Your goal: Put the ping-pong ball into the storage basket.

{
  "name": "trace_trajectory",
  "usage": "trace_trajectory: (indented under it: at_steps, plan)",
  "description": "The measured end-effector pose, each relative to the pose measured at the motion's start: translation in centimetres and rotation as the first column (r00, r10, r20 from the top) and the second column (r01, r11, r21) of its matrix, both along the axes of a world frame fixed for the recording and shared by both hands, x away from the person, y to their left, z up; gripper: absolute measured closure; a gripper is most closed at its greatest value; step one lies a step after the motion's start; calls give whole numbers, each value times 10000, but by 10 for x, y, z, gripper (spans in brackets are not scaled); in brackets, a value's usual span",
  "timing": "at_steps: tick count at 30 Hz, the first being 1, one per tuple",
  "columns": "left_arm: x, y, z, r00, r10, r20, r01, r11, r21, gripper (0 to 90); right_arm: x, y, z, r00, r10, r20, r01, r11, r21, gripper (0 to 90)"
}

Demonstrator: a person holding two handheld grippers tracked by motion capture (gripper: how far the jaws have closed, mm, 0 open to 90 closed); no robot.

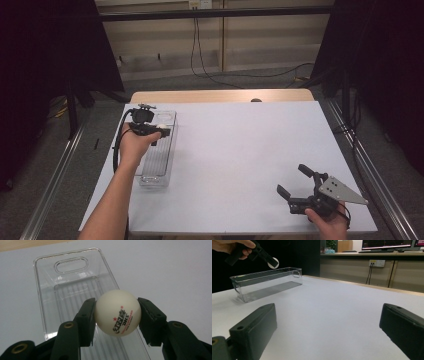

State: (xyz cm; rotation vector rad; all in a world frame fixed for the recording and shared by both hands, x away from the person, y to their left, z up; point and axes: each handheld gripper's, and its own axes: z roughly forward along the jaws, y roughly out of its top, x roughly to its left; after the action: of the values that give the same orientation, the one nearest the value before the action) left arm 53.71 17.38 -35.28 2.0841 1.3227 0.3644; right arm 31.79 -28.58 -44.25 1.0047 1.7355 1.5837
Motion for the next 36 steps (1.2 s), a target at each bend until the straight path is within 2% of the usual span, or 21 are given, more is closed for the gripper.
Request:
trace_trajectory:
  at_steps: [1,11,12,15,28,32,36]
  plan:
    - [0,1,0,9998,-140,-109,140,9999,-5,511,0,0,0,10000,-8,-9,8,10000,29,8]
    - [0,3,-3,10000,-38,-69,38,10000,46,511,0,0,0,10000,75,-8,-75,9999,-83,8]
    - [0,2,-4,10000,50,30,-50,10000,84,511,0,0,0,10000,49,-21,-49,10000,-38,8]
    - [-1,2,-4,10000,-36,-90,37,10000,57,511,0,0,0,10000,37,-15,-37,10000,-31,8]
    - [-1,4,-8,9999,100,-30,-99,9998,157,511,0,-1,0,9999,111,56,-111,9999,-31,8]
    - [-1,4,-10,9998,199,-64,-199,9998,8,511,0,-1,0,10000,75,59,-75,10000,-39,8]
    - [-2,6,-12,9999,114,-73,-113,9998,180,511,0,-1,0,10000,77,55,-77,10000,-25,8]
